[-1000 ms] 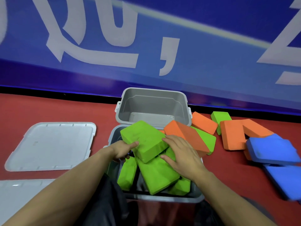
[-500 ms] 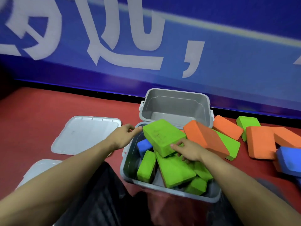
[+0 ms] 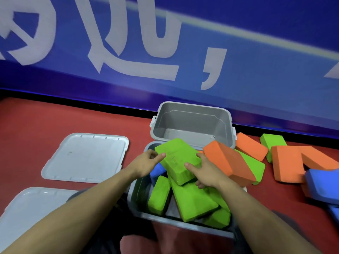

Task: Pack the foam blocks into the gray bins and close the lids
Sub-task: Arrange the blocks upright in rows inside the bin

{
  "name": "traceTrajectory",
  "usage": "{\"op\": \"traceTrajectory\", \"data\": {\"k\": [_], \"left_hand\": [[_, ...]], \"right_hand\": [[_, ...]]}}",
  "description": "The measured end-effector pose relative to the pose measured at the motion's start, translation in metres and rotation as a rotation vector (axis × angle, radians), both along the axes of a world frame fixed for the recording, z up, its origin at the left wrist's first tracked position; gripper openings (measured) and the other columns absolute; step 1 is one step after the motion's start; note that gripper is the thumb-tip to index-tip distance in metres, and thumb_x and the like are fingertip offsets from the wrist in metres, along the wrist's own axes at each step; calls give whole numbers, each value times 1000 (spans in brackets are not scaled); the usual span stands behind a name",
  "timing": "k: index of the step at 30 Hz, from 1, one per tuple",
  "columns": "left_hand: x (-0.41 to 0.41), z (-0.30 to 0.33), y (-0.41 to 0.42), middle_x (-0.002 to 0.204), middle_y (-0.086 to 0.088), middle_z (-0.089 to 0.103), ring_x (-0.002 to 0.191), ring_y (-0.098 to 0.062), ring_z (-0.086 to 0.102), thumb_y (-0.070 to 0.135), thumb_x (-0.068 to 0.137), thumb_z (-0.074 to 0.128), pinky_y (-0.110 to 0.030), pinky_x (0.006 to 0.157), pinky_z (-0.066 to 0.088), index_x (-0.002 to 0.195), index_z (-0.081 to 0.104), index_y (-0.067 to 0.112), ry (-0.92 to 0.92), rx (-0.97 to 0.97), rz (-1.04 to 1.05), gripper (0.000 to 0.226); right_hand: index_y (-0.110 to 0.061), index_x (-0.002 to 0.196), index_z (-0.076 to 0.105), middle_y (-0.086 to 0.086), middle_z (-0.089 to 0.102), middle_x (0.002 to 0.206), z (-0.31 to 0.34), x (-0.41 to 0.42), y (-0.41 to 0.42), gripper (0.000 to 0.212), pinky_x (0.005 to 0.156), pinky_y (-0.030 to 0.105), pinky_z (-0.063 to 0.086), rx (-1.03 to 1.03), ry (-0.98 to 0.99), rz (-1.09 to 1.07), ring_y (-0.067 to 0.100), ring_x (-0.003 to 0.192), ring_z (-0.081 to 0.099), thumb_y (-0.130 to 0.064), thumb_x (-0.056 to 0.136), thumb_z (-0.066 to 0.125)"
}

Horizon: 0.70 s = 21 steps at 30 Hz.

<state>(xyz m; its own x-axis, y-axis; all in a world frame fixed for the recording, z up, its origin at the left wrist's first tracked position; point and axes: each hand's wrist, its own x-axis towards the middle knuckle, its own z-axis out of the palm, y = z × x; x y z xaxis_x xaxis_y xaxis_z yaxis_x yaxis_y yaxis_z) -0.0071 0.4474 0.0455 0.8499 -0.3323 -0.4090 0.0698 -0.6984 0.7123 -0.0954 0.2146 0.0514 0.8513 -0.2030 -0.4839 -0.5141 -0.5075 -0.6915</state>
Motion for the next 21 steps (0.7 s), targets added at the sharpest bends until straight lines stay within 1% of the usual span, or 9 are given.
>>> {"op": "traceTrajectory", "data": {"k": [2, 5, 7, 9, 11, 14, 17, 19, 21], "left_hand": [[6, -30, -5, 115, -6, 68, 102, -22, 66, 92, 70, 53, -40, 93, 54, 124, 58, 15, 76, -76, 109, 94], [2, -60, -21, 89, -7, 58, 65, -20, 60, 76, 81, 59, -27, 57, 50, 133, 46, 6, 325, -112, 239, 89], [-7, -73, -35, 104, -5, 56, 80, -20, 63, 75, 83, 58, -30, 62, 52, 138, 38, 11, 479, -106, 208, 87], [-12, -80, -45, 114, -5, 57, 95, -23, 65, 77, 84, 55, -33, 71, 55, 134, 37, 16, 535, -125, 190, 81], [-8, -82, -51, 108, -3, 61, 91, -21, 65, 78, 83, 54, -33, 73, 55, 131, 42, 15, 571, -200, 238, 80], [6, -87, -57, 101, -3, 67, 78, -20, 63, 78, 82, 56, -31, 67, 53, 128, 54, 15, 603, -343, 313, 78], [7, -92, -63, 94, -5, 67, 65, -19, 60, 74, 77, 66, -26, 54, 48, 125, 52, 13, 604, -395, 379, 79], [6, -92, -65, 111, -4, 69, 84, -23, 68, 67, 83, 67, -30, 59, 52, 127, 47, 20, 587, -396, 415, 67], [12, -88, -64, 118, -2, 68, 99, -27, 69, 59, 88, 67, -36, 66, 56, 126, 48, 24, 551, -424, 465, 55]], "right_hand": [[-33, 159, 6, 9, 70, 87, -9, 11, 14, 89, 58, 41, 63, 10, 68, -62, 34, 69, 75, -58, 93, 60], [-36, 157, 3, 11, 73, 85, -32, 30, 23, 92, 64, 44, 63, -190, 91, -92, 33, 60, 74, -67, 88, 54], [-32, 157, 1, 14, 74, 96, -44, 39, 21, 98, 71, 45, 63, -325, 87, -126, 34, 65, 74, -71, 83, 52], [-28, 158, -2, 14, 74, 97, -49, 45, 14, 98, 63, 37, 61, -323, 126, -175, 30, 58, 73, -66, 87, 53], [-27, 156, 3, 15, 74, 90, -53, 48, 5, 92, 48, 29, 53, -265, 139, -220, 25, 44, 67, -62, 90, 56], [-18, 146, 23, 19, 74, 90, -61, 48, -8, 78, 42, 25, 43, -224, 138, -235, 27, 41, 63, -60, 90, 58], [-20, 133, 33, 18, 74, 92, -63, 44, -12, 69, 54, 33, 52, -236, 127, -232, 30, 53, 67, -64, 87, 58], [-22, 128, 38, 16, 74, 97, -62, 41, -13, 70, 72, 40, 57, -249, 97, -223, 31, 70, 68, -70, 81, 56], [-21, 126, 45, 15, 74, 102, -60, 39, -15, 67, 74, 37, 52, -235, 74, -203, 26, 75, 60, -71, 82, 57]]}}
